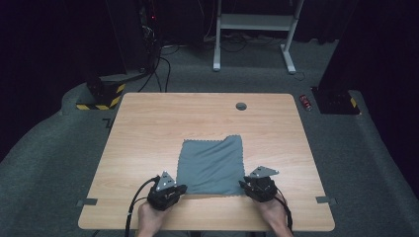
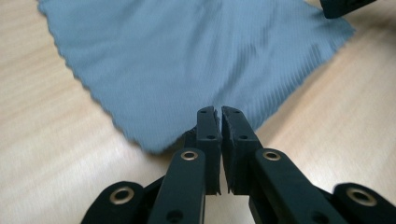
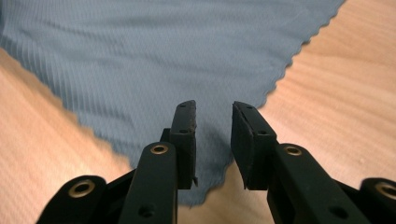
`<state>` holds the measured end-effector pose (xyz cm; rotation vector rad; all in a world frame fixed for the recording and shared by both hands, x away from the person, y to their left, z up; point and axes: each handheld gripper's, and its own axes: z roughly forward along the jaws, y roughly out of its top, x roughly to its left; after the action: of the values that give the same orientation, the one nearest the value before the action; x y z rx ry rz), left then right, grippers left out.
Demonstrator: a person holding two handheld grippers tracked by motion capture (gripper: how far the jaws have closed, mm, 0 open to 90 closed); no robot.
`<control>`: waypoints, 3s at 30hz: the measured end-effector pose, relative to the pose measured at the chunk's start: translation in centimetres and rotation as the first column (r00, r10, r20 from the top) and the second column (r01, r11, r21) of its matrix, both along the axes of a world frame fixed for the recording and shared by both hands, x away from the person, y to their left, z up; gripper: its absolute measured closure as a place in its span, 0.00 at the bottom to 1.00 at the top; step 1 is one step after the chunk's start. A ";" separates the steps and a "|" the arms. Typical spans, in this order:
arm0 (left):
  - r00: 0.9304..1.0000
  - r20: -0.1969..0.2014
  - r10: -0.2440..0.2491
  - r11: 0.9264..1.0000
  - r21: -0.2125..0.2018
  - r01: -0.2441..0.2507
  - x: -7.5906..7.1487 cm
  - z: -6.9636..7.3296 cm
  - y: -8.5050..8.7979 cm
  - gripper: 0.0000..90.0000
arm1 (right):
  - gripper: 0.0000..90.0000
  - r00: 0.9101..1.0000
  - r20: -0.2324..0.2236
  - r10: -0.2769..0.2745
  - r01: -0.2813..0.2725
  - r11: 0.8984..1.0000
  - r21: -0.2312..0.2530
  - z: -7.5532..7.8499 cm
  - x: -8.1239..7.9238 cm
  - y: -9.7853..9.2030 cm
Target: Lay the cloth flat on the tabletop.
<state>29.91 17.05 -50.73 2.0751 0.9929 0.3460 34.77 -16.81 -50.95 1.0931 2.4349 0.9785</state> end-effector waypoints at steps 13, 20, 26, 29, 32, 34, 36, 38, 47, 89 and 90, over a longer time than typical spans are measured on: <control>0.999 0.004 0.054 0.998 -0.020 -0.054 -1.1 1.0 1.8 0.73 | 0.99 0.999 0.017 0.039 -0.037 0.997 -0.075 -0.3 -1.0 0.1; 0.999 -0.001 0.045 0.999 0.001 -0.045 1.7 1.7 0.9 0.63 | 0.98 0.998 0.018 0.055 -0.053 0.993 -0.105 -0.1 -1.5 0.2; 0.999 -0.040 0.033 0.999 0.037 -0.032 1.8 0.1 0.0 0.62 | 0.87 0.999 0.018 0.038 -0.036 0.995 -0.090 0.1 -1.2 0.0; 0.998 -0.046 0.037 0.998 0.058 -0.035 1.6 -0.4 0.4 0.62 | 0.83 0.999 0.031 0.008 -0.007 0.999 -0.034 0.7 -0.4 0.0; 0.998 -0.049 0.047 0.995 0.087 -0.043 1.2 -0.7 0.6 0.60 | 0.79 0.999 0.046 -0.012 0.013 1.000 -0.018 1.0 1.0 0.8; 0.999 -0.031 0.043 0.992 0.119 -0.039 0.9 -0.8 0.8 0.59 | 0.78 0.999 0.043 -0.014 0.015 1.000 -0.020 1.0 1.8 1.3; 0.999 -0.020 0.039 0.990 0.139 -0.035 0.5 -0.8 1.0 0.58 | 0.75 0.999 0.037 -0.020 0.021 0.999 -0.027 0.7 2.5 2.0; 0.999 -0.022 0.046 0.990 0.135 -0.043 0.3 -0.8 1.3 0.58 | 0.74 0.999 0.026 -0.019 0.020 0.999 -0.034 0.4 2.7 2.3; 0.996 0.015 0.084 0.995 0.054 -0.085 3.5 0.6 1.8 0.55 | 0.74 1.000 0.002 -0.002 0.002 0.998 -0.065 -0.2 1.2 0.9; 0.995 -0.018 0.096 0.992 0.084 -0.094 10.8 -0.1 -1.8 0.47 | 0.67 0.999 0.033 0.016 -0.018 0.998 0.059 -0.1 1.7 4.3; 0.996 -0.016 0.088 0.993 0.085 -0.087 10.3 -0.1 -1.8 0.47 | 0.67 0.999 0.038 0.028 -0.030 0.998 0.059 -0.2 1.6 4.7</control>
<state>40.18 15.28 -50.80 2.1178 1.1007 0.4194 36.38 -12.12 -51.18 1.0517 2.4123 1.0770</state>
